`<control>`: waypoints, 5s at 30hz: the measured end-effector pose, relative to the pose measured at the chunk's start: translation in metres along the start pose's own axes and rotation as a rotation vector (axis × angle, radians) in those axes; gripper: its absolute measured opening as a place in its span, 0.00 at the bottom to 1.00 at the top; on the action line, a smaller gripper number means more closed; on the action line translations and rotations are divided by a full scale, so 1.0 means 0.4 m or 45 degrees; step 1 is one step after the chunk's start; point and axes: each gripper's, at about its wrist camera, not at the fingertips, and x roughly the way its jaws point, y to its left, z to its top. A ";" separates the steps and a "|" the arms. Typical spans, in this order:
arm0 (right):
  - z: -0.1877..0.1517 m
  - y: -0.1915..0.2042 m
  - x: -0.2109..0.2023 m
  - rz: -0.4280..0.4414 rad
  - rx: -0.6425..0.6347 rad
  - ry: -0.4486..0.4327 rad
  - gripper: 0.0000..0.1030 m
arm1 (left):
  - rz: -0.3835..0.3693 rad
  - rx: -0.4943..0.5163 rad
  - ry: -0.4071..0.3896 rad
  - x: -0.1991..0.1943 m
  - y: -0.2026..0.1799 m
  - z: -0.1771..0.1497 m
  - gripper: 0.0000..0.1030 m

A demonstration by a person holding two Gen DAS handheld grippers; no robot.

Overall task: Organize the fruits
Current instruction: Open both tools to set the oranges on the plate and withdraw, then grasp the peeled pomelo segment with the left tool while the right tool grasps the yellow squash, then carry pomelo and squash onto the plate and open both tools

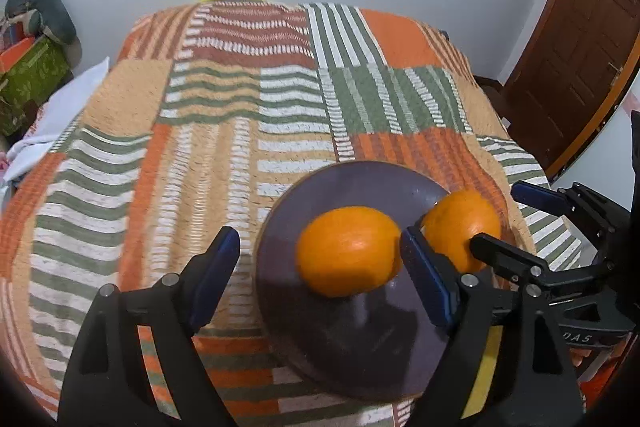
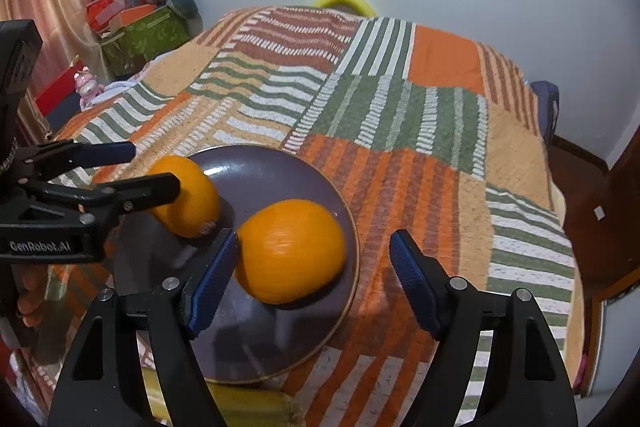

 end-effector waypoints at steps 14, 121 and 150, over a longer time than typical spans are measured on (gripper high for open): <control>-0.060 0.036 -0.211 -0.098 0.003 -0.127 0.73 | 0.043 0.053 -0.154 -0.244 -0.037 -0.085 0.80; -0.323 0.164 -0.163 0.183 0.125 0.158 0.37 | -0.158 0.131 0.180 -0.249 -0.107 -0.464 0.22; -0.180 0.089 -0.320 0.077 0.138 -0.162 0.32 | -0.097 0.071 -0.173 -0.415 -0.087 -0.289 0.20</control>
